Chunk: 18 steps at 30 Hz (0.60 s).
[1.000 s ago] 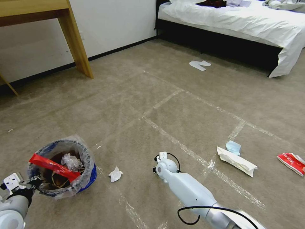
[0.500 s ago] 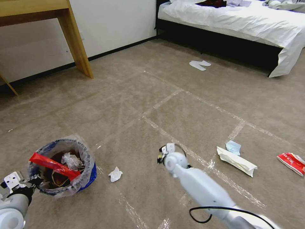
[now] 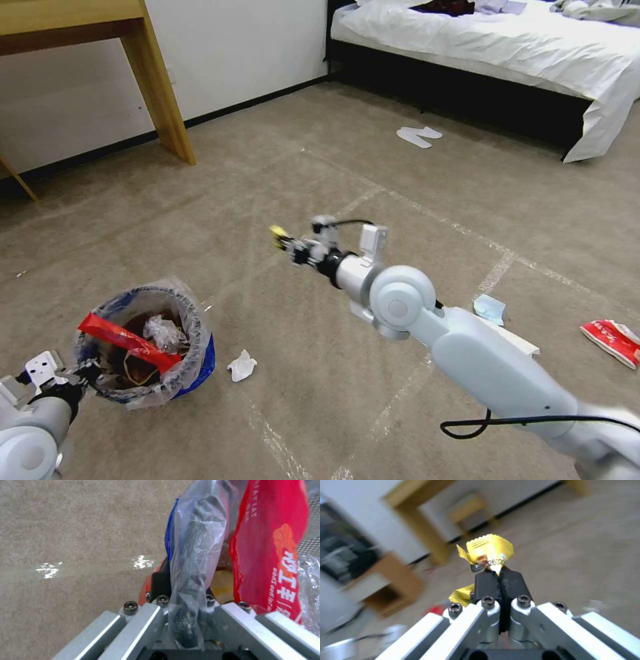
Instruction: Pick up the trash bin and place the garbage on the floor into it.
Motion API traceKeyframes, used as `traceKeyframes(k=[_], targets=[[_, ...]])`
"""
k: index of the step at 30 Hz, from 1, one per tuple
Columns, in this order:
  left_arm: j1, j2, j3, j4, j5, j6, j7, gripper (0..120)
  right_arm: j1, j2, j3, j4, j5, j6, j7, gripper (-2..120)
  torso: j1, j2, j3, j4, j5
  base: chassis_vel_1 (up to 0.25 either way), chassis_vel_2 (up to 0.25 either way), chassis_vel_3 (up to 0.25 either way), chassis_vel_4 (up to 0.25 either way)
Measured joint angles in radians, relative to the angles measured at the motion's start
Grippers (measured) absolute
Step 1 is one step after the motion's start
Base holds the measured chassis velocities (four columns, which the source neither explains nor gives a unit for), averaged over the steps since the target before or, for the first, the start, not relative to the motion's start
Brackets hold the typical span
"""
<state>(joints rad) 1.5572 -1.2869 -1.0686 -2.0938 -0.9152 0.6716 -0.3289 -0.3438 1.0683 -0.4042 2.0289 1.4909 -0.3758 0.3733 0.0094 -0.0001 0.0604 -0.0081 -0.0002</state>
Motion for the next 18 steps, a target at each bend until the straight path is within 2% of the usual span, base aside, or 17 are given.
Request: traceKeyframes(k=[7, 10, 12, 18], targets=[[0.001, 0.021, -0.004, 0.015, -0.017, 0.005, -0.002, 0, 0.140, 0.074, -0.166, 0.063, 0.184, -0.048, 0.086, 0, 0.000, 0.000, 0.000, 0.0000, -0.0001, 0.000, 0.000, 0.000, 0.000], [0.000, 0.023, -0.005, 0.018, -0.017, 0.005, -0.001, 0, 0.150, 0.084, -0.189, 0.072, 0.203, -0.059, 0.101, 0, 0.000, 0.000, 0.000, 0.0000, -0.0002, 0.000, 0.000, 0.000, 0.000], [-0.005, 0.027, -0.009, 0.022, -0.018, 0.005, -0.001, 0, 0.169, 0.098, -0.238, 0.087, 0.243, -0.113, 0.141, 0, 0.000, 0.000, 0.000, 0.0000, -0.0001, 0.000, 0.000, 0.000, 0.000], [-0.010, 0.029, -0.010, 0.025, -0.018, 0.005, -0.001, 0, 0.186, 0.123, -0.286, 0.081, 0.277, -0.186, 0.199, 0, 0.000, 0.000, 0.000, -0.0001, 0.0000, 0.000, 0.000, 0.000, 0.000]])
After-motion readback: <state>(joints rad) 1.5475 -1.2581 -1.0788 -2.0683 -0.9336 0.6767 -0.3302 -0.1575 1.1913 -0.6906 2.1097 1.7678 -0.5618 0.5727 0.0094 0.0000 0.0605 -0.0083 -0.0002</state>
